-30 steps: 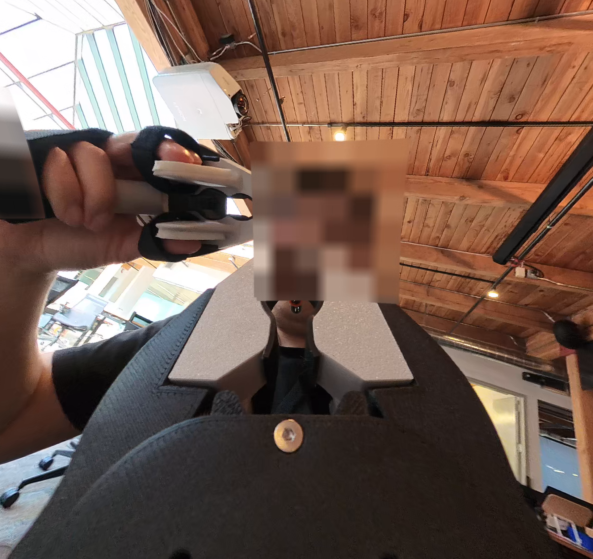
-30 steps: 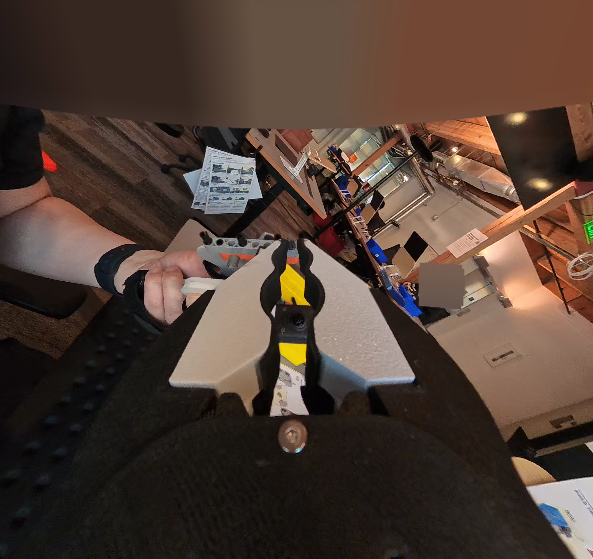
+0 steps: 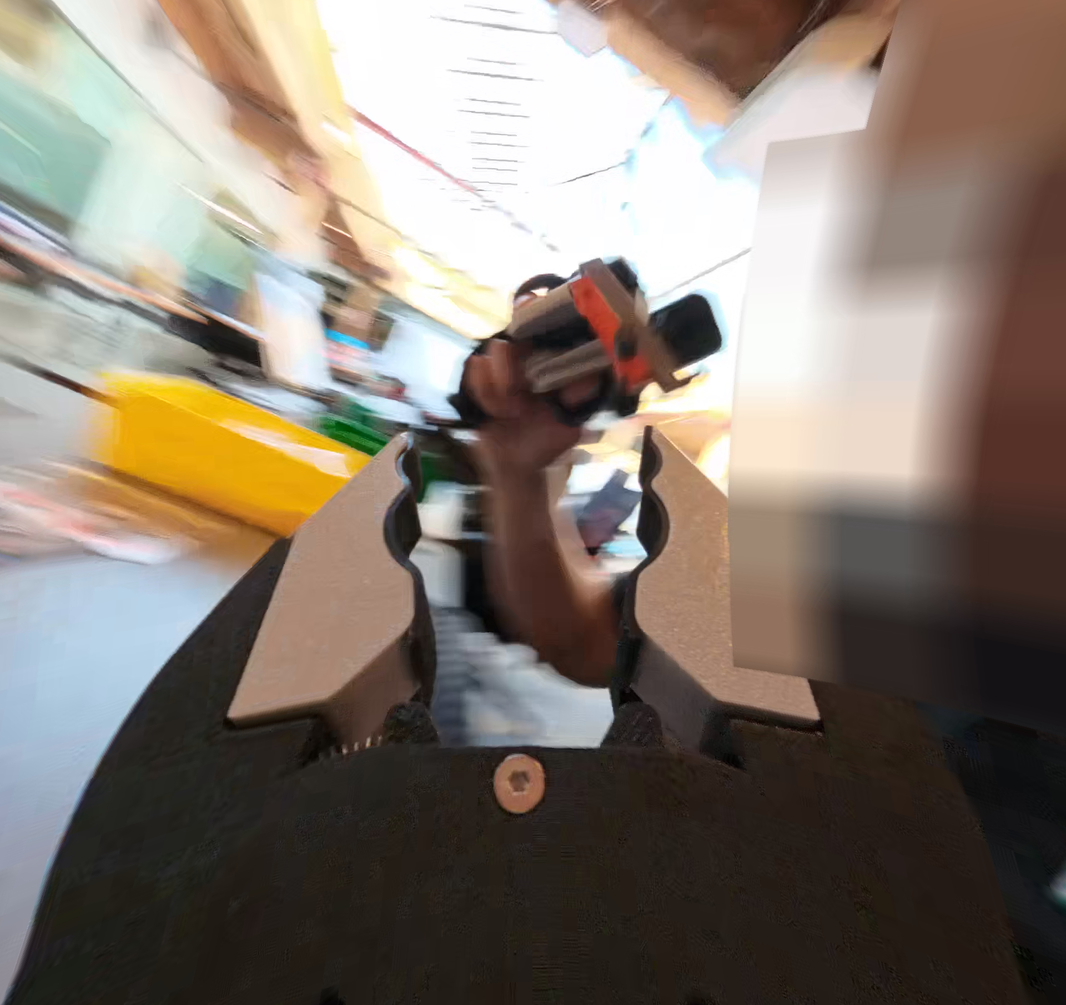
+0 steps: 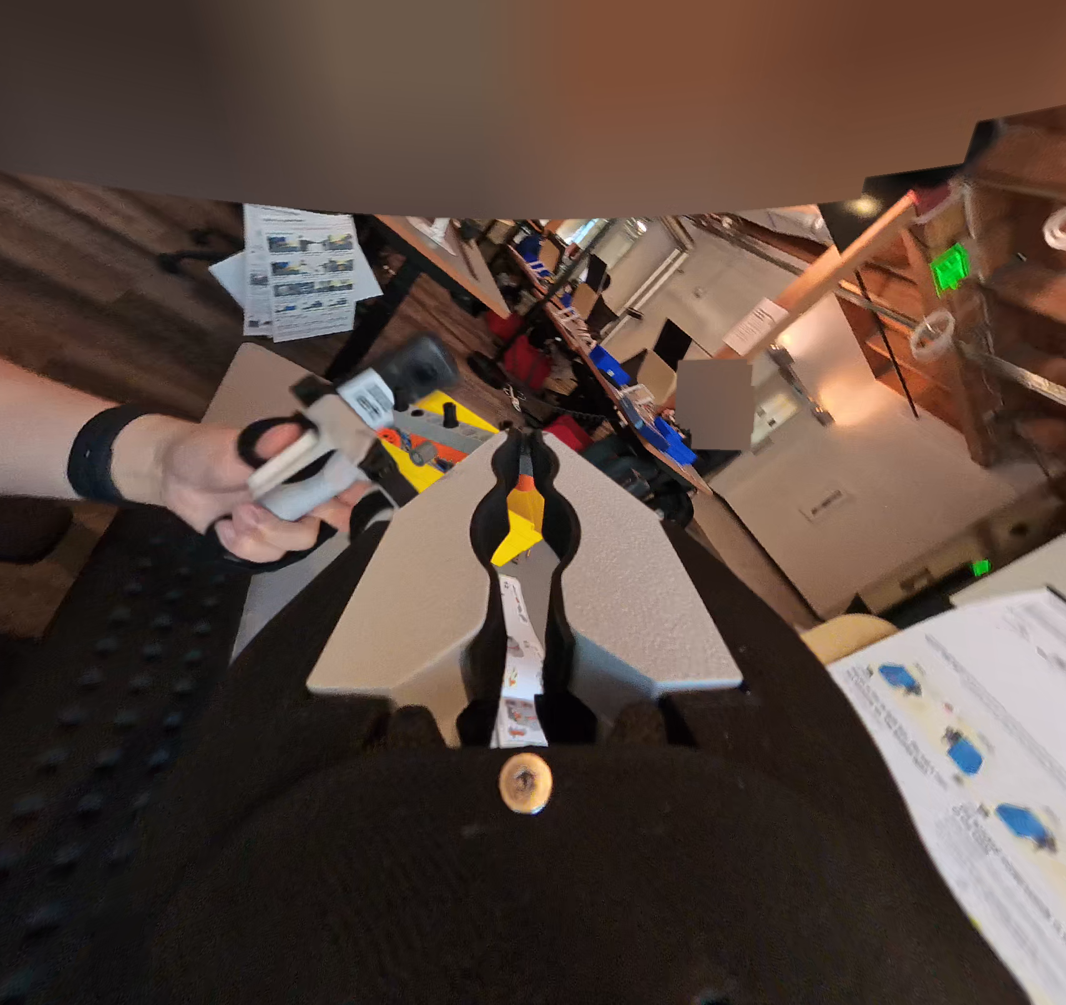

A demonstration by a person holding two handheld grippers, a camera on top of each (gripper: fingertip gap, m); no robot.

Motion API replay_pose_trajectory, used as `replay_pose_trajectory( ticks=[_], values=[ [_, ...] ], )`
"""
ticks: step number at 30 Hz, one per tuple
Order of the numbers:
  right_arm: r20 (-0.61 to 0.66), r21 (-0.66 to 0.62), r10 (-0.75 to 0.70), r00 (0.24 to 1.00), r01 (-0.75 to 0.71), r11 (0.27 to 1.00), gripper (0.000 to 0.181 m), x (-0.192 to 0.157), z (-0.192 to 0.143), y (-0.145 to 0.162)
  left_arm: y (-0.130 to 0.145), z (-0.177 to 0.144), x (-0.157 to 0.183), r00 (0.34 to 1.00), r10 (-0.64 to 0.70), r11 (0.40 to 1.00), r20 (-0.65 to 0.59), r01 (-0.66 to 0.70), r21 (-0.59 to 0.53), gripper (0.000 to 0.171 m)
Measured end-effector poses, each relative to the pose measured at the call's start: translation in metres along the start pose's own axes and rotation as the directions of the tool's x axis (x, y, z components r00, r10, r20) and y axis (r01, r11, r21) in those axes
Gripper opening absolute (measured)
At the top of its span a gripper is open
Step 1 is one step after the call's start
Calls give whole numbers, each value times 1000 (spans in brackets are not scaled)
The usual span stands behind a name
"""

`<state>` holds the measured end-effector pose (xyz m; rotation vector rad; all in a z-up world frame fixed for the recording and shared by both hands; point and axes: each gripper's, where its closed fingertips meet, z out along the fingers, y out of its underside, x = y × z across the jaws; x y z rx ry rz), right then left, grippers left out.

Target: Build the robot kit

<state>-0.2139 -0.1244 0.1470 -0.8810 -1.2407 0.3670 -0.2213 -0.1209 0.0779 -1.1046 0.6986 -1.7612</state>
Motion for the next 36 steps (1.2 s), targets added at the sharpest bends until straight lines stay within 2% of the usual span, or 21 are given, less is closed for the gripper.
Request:
replay_pose_trajectory(
  ticks=[1, 3, 4, 7, 9, 10, 17, 22, 26, 32, 36],
  values=[
    [-24, -11, 23, 999, -23, 1000, 2, 0, 2, 5, -5, -3, 3, 979, 193, 981, 70, -194, 12, 72],
    [-76, -31, 48, 996, -50, 998, 2, -1, 7, 14, -14, -4, 20, 873, 466, 880, 142, -474, 23, 62],
    [-84, -32, 59, 995, -62, 998, 1, -4, 9, 16, -15, -1, 21, 813, 555, 828, 176, -560, -21, 57],
    [-65, -11, 109, 992, -110, 994, 2, -15, 15, 15, -9, 6, 10, 677, 698, 715, 233, -675, -181, 53],
    [-62, -13, 110, 992, -111, 994, 2, -20, 16, 16, -12, 8, 13, 607, 758, 649, 239, -737, -187, 23],
    [-65, -3, 111, 992, -111, 994, 2, -20, 15, 16, -13, 8, 16, 583, 776, 626, 240, -758, -184, 22],
    [72, 75, 177, 982, -182, 980, 2, -33, 3, 12, 7, 11, 21, 615, 777, 628, 138, -735, -257, 22],
    [3, 78, 90, 996, -90, 993, 2, -34, -3, 11, 6, 15, 28, 650, 747, 663, 139, -714, -225, 22],
    [-23, 67, 80, 997, -78, 995, 2, -35, -4, 15, 1, 13, 34, 621, 767, 642, 162, -743, -189, 23],
    [-30, 65, 112, 993, -110, 992, 2, -36, -4, 19, 6, 14, 20, 527, 828, 560, 189, -778, -283, 16],
    [10, 63, 170, 985, -170, 983, 2, -39, -6, 23, 9, 12, 20, 545, 824, 564, 155, -761, -321, 12]
  ],
)
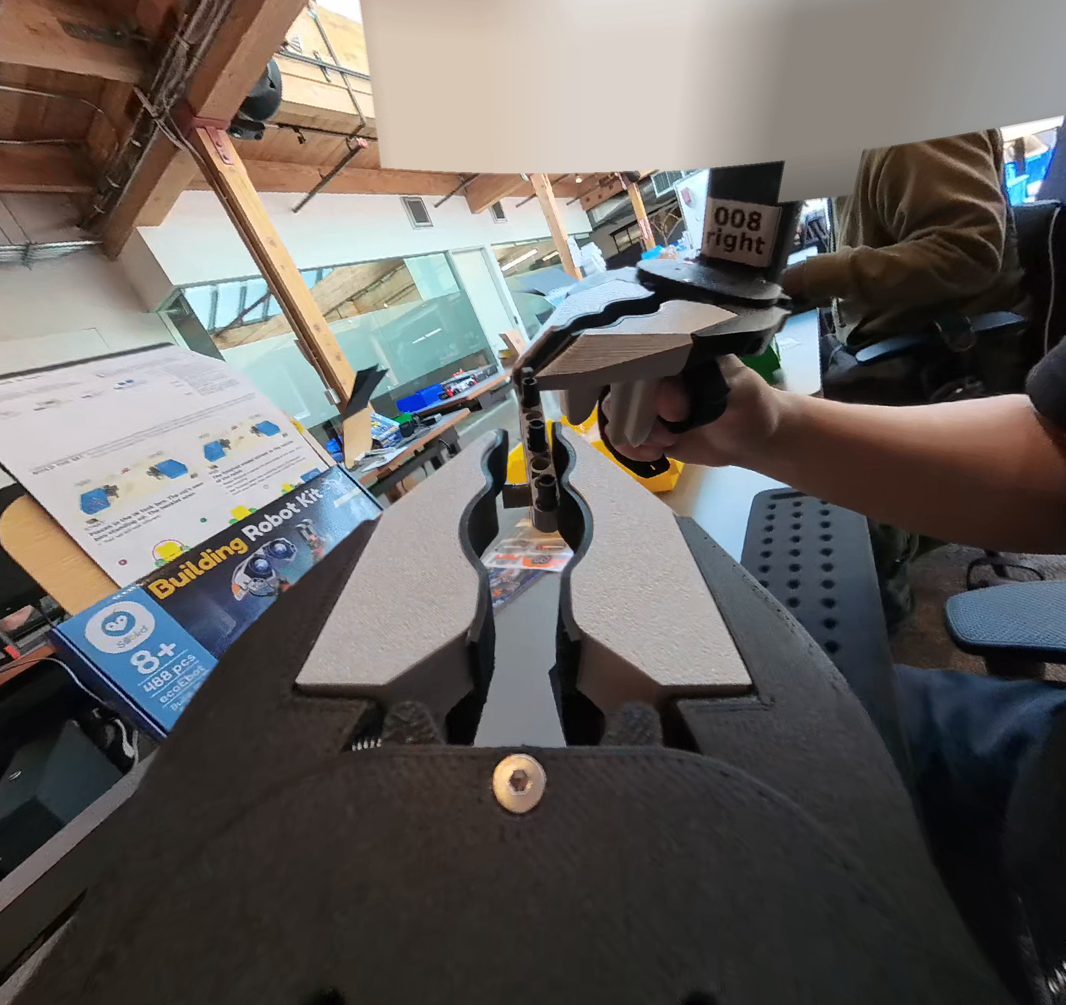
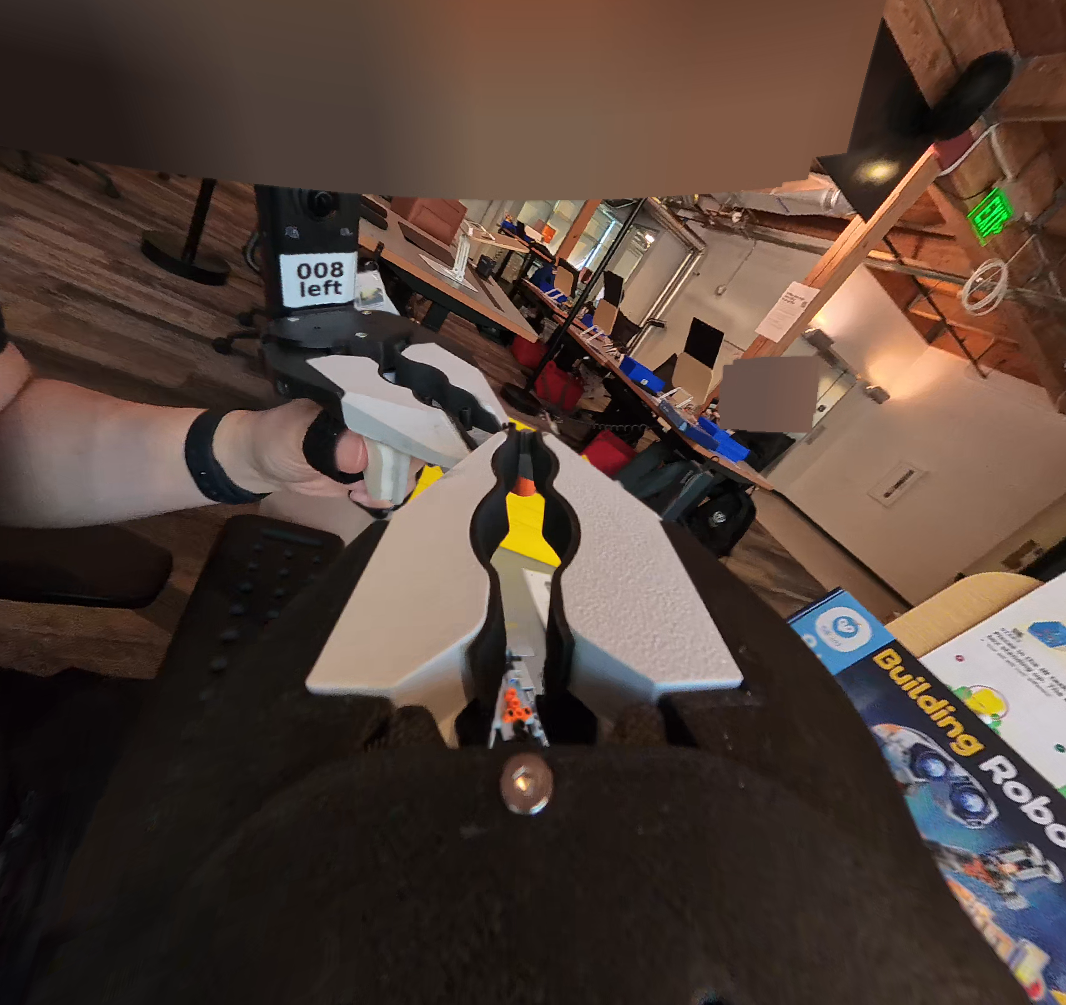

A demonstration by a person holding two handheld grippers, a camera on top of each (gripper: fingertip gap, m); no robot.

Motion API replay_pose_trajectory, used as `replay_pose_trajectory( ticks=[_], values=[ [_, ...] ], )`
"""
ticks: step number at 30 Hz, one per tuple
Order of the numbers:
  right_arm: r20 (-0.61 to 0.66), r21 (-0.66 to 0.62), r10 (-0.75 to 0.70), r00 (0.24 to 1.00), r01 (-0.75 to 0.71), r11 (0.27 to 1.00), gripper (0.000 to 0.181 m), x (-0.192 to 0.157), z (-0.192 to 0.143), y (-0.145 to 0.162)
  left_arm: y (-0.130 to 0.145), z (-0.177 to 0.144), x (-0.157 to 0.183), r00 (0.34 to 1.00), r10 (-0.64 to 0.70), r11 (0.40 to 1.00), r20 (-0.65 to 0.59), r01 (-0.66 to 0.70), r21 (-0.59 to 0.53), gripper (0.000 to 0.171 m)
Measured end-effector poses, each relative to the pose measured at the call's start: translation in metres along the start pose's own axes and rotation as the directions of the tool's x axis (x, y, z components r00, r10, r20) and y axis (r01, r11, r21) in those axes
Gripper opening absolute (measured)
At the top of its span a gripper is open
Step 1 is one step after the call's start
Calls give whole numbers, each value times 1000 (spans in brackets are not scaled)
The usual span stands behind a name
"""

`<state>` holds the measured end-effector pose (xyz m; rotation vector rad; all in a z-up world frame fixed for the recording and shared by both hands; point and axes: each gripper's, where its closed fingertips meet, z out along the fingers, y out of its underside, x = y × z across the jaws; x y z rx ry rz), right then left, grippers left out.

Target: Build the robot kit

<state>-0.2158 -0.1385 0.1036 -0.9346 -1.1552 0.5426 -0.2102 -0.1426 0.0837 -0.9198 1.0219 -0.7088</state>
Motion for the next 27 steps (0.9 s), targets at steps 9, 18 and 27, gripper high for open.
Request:
replay_pose_trajectory(
  ticks=[9, 18, 27],
  values=[
    [100, -14, -31, 995, 33, 999, 2, -11, -7, -5, -3, 0, 12, 996, 51, 998, -71, -53, -35, 5],
    [176, 22, -38, 984, 35, 999, 2, -22, -15, -12, -10, -1, 25, 988, 32, 999, -151, -38, -39, 5],
    [385, 33, 18, 923, -33, 999, 1, -37, -21, -17, -14, -6, 39, 947, -53, 998, -317, 42, -42, 5]
  ],
)
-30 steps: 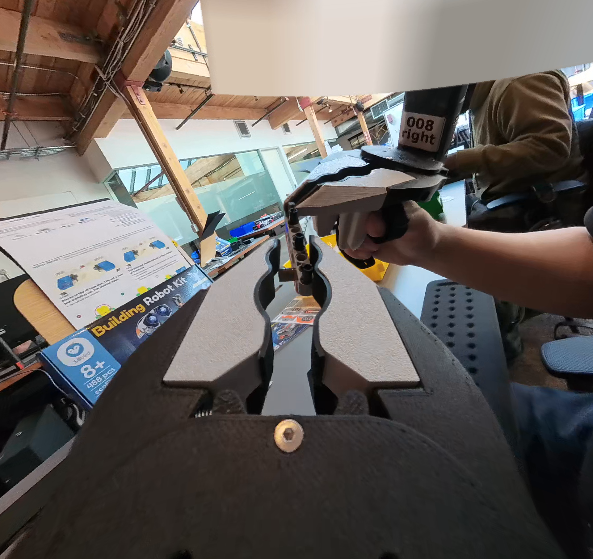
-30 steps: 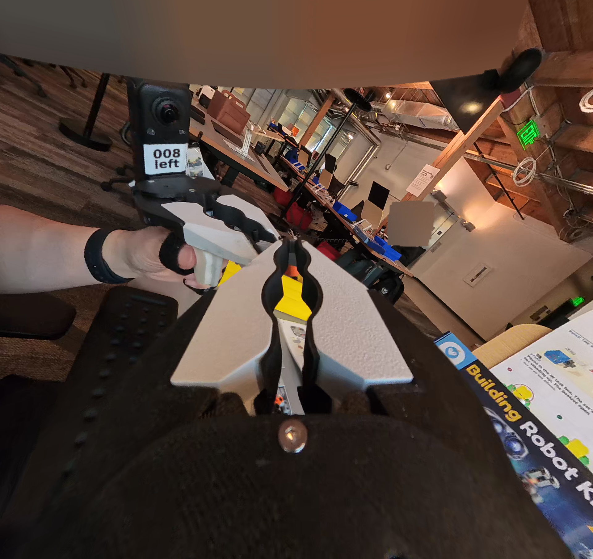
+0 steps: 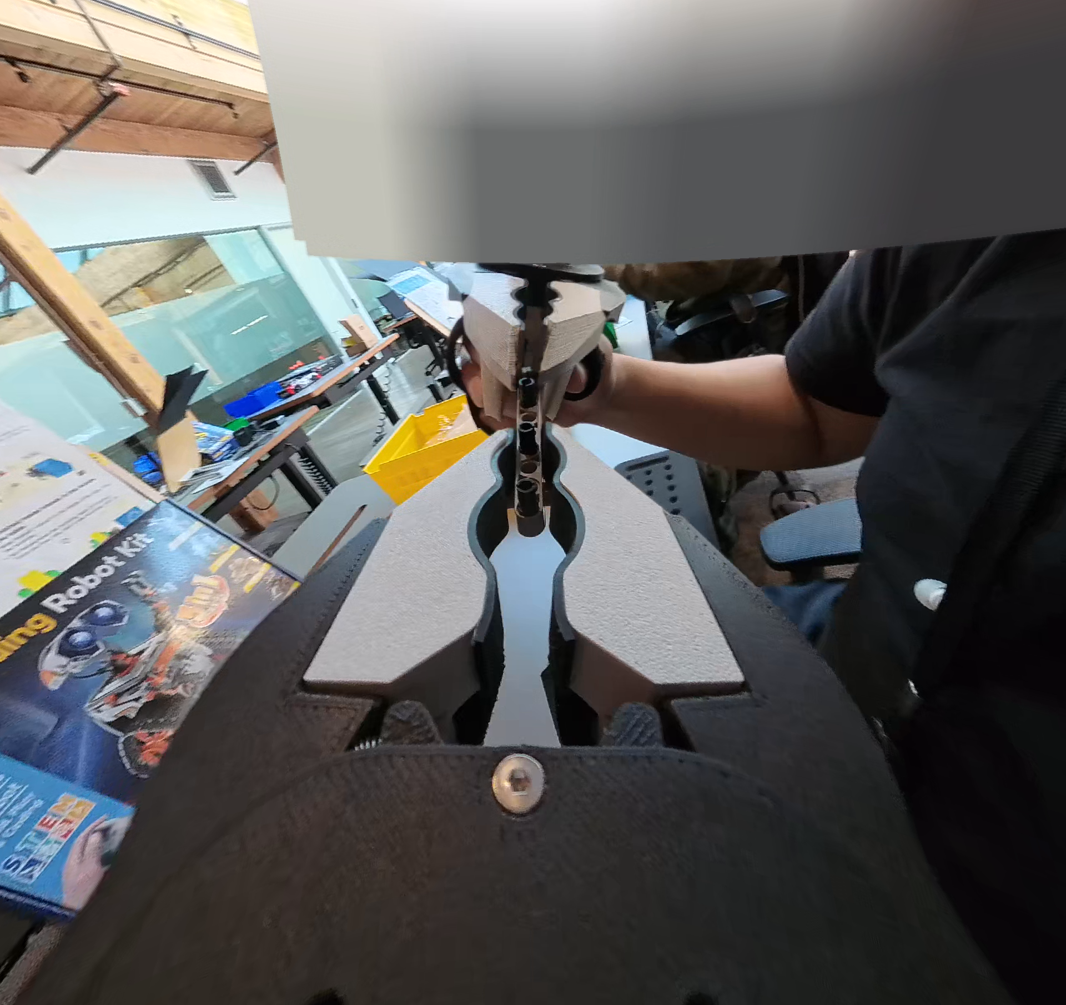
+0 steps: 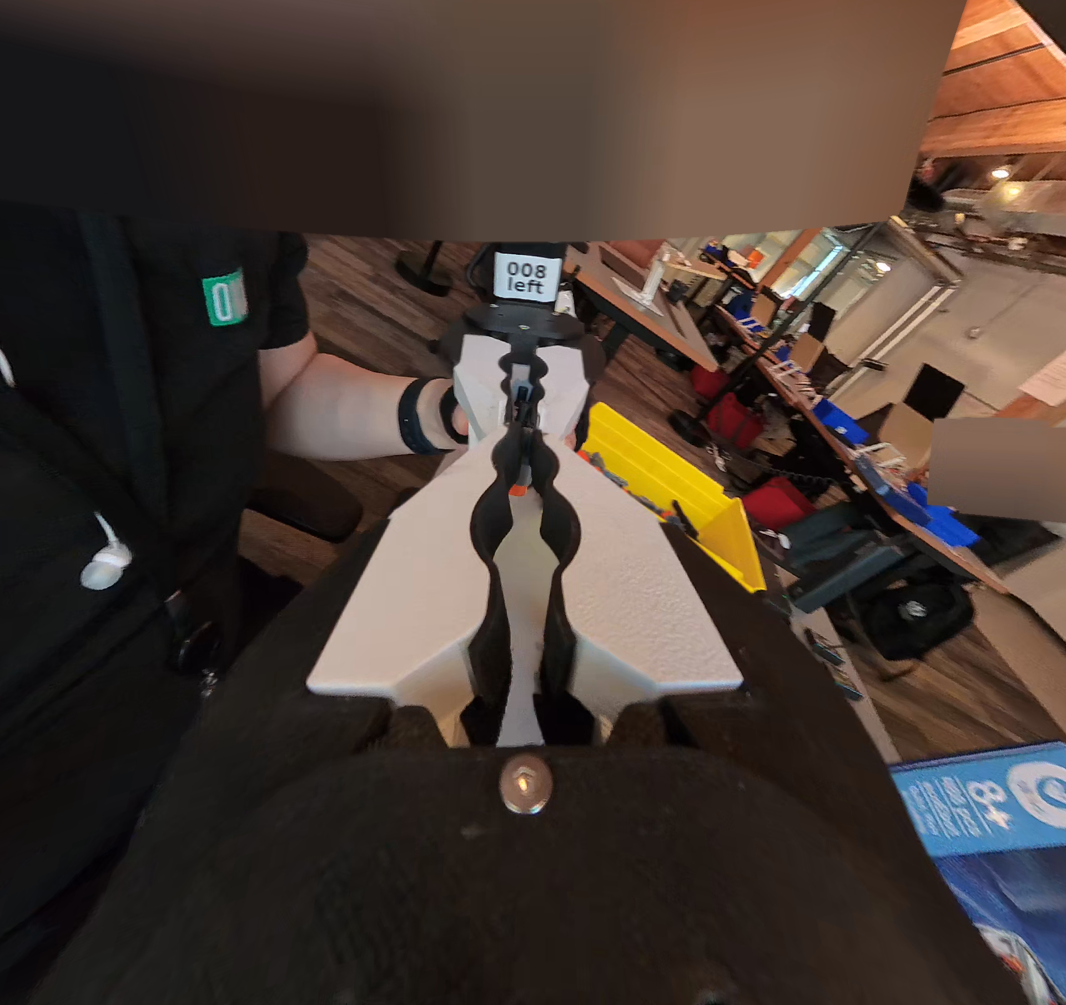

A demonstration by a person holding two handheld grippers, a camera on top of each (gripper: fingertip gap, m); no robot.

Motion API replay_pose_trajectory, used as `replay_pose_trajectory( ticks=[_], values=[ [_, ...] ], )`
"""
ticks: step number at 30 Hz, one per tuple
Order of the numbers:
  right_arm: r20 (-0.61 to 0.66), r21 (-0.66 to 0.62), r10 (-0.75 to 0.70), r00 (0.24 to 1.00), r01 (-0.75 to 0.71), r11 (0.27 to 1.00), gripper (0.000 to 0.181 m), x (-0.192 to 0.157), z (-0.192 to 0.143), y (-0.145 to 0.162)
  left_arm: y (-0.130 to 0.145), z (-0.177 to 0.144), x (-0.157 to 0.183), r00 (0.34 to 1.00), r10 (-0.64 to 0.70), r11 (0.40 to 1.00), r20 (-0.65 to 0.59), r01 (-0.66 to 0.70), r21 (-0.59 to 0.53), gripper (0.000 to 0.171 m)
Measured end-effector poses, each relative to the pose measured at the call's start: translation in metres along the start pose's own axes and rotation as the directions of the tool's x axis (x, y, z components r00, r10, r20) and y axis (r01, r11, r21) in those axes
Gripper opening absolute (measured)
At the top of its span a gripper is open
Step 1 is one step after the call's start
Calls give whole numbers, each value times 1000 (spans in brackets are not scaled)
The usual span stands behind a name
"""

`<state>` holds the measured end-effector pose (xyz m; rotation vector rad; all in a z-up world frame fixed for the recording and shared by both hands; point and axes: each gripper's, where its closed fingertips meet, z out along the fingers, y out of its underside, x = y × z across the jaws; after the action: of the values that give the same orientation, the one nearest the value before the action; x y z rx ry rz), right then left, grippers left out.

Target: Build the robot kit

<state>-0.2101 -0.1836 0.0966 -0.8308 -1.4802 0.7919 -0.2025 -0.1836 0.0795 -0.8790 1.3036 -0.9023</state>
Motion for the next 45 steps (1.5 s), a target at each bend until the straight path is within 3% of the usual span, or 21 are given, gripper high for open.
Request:
replay_pose_trajectory(
  ticks=[8, 10, 13, 18, 22, 24, 30, 32, 35, 41, 45],
  values=[
    [310, 82, 67, 948, -97, 992, 1, -24, 0, -8, -5, 0, 22, 966, -94, 994, -240, 105, 32, 5],
    [350, 102, 157, 924, -204, 974, 2, -17, 0, -10, -7, 1, 16, 966, -113, 990, -231, 129, 57, 5],
    [248, 91, 219, 944, -248, 964, 2, 5, 1, 0, 0, 0, -5, 986, -122, 991, -116, 127, 35, 5],
    [-25, 8, 113, 993, -113, 994, 20, 24, -3, 10, 2, -2, -20, 996, -86, 996, 10, 86, 8, 5],
    [-235, 113, 62, 970, -36, 993, 17, 41, -22, -8, -8, -14, -34, 981, -188, 978, 36, 184, 98, 5],
    [-287, 107, 34, 957, -4, 994, 13, 43, -23, -11, -4, -15, -37, 977, -209, 974, 47, 204, 98, 5],
    [-346, -178, -106, 932, 46, 983, 12, 44, 1, 7, 9, -6, -37, 984, -98, 994, 149, 105, -40, 5],
    [-346, -227, -92, 934, 12, 974, 12, 43, 5, 13, 8, -5, -37, 983, -62, 995, 172, 74, -63, 5],
    [-340, -210, -15, 940, -60, 976, 2, 41, 5, 14, 7, -5, -38, 979, -18, 995, 202, 37, -91, 5],
    [-300, -181, -14, 954, -43, 983, 1, 36, 3, 11, 4, -2, -32, 985, -27, 996, 171, 42, -84, 5],
    [-196, -108, 39, 980, -61, 992, 2, 22, 2, 7, 2, -1, -20, 995, -77, 994, 70, 82, -74, 5]
  ],
)
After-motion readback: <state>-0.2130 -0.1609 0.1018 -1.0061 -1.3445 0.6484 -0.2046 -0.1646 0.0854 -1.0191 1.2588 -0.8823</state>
